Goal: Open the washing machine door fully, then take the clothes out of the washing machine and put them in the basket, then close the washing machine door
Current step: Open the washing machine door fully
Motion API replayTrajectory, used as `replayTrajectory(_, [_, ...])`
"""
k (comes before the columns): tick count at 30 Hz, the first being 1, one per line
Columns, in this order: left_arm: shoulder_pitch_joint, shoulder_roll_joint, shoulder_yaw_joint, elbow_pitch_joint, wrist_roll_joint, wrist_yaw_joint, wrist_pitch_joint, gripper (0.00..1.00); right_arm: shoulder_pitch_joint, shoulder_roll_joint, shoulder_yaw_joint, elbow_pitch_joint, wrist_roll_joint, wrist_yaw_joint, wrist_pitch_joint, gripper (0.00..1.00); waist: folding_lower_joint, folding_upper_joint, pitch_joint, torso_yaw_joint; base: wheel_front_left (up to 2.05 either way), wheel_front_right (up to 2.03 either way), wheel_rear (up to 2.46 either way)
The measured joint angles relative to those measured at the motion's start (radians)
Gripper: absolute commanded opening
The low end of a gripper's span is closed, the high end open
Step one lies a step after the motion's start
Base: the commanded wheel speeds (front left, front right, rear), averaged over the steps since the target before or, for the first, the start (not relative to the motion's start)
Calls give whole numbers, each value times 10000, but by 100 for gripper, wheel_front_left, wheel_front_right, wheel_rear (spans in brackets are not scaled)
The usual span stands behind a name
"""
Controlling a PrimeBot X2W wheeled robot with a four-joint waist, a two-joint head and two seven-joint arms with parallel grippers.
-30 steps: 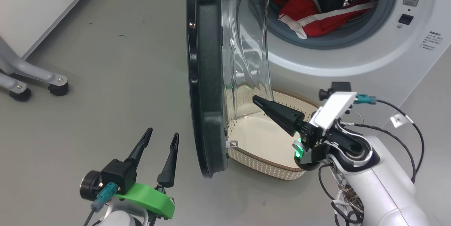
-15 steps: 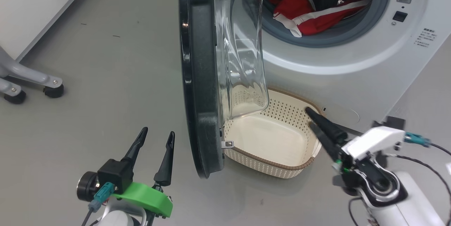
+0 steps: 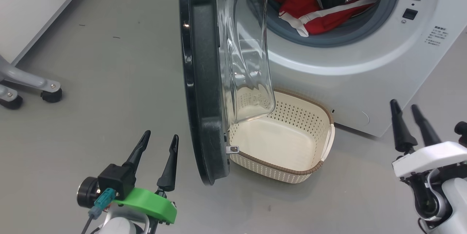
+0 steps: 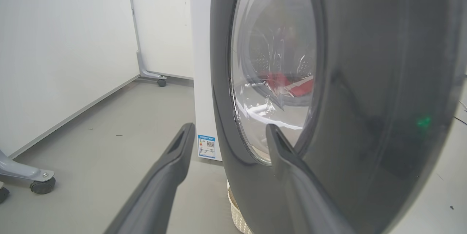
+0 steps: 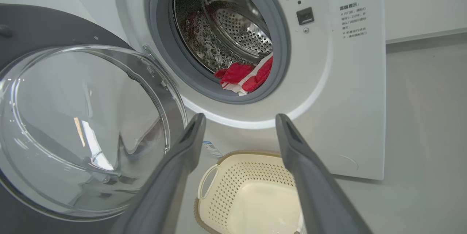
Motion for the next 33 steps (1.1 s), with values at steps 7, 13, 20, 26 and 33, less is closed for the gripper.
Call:
replayTrajectory(7, [0, 0, 8, 12, 0, 33, 0, 100, 128, -372, 278, 105, -2717, -673, -1302, 100, 0, 0, -68, -6, 0, 0, 0])
replayTrajectory(13, [10, 0, 8, 33, 2, 75, 0, 100, 643, -73, 437, 238, -3795, -1398, -972, 100, 0, 0, -183, -24, 0, 0, 0])
replayTrajectory(20, [138, 0, 13, 67, 48, 79, 0, 100, 862, 654, -38, -140, -4489, -1791, -911, 100, 0, 0, -265, -78, 0, 0, 0])
replayTrajectory(26, [201, 0, 13, 82, 48, 79, 0, 100, 1342, 1210, -132, -171, -4847, -1862, -911, 100, 0, 0, -302, -105, 0, 0, 0])
replayTrajectory(33, [205, 0, 15, 96, 48, 86, 0, 100, 1508, 1634, -125, -198, -5296, -1858, -911, 100, 0, 0, -342, -110, 0, 0, 0])
